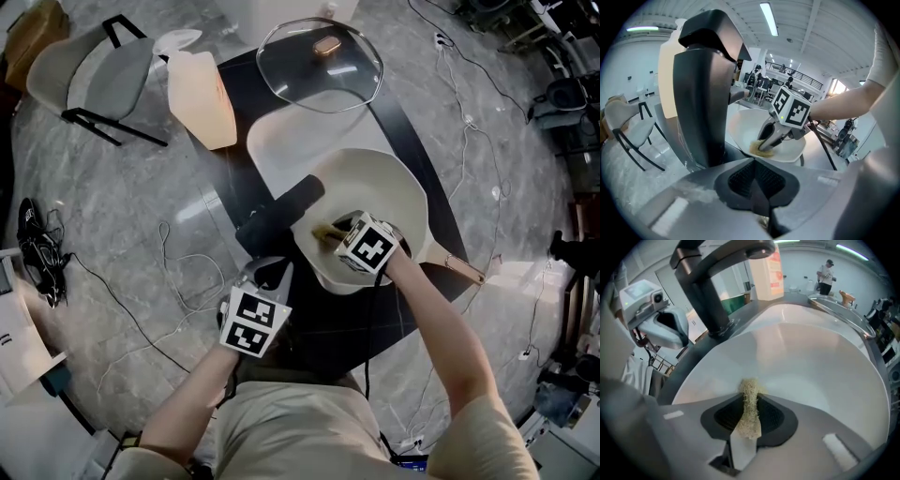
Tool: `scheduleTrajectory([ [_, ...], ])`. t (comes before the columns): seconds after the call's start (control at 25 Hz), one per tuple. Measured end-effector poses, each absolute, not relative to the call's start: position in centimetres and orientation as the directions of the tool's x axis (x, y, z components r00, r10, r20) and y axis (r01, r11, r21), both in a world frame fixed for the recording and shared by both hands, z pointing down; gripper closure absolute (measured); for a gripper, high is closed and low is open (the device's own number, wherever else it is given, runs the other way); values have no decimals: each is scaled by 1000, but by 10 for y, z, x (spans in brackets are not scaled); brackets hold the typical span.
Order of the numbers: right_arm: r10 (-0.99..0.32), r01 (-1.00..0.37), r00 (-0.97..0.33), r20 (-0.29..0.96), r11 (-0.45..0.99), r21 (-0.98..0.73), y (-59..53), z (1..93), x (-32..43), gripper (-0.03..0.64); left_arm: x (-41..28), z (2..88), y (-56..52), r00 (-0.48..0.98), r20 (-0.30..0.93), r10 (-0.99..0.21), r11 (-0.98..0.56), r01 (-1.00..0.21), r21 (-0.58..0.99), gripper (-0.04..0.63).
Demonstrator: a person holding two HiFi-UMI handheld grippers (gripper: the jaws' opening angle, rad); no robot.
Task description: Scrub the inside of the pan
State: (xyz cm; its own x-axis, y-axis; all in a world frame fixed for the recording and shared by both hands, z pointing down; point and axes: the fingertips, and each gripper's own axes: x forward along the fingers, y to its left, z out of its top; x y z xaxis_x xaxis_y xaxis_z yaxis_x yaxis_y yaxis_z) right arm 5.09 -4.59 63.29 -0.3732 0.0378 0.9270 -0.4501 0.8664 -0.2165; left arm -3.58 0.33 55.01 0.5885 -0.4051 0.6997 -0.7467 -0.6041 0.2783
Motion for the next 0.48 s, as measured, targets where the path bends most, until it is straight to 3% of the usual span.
scheduleTrajectory([
  [0.24,-121,-516,-386,914,850,-105,-89,633,53,528,-41,549,1,589,688,-424,-589,-756,285,594],
  [0.48,-352,-501,-212,912,840,208,-136,633,92,529,-44,548,5,586,691,-423,-588,-758,282,594],
])
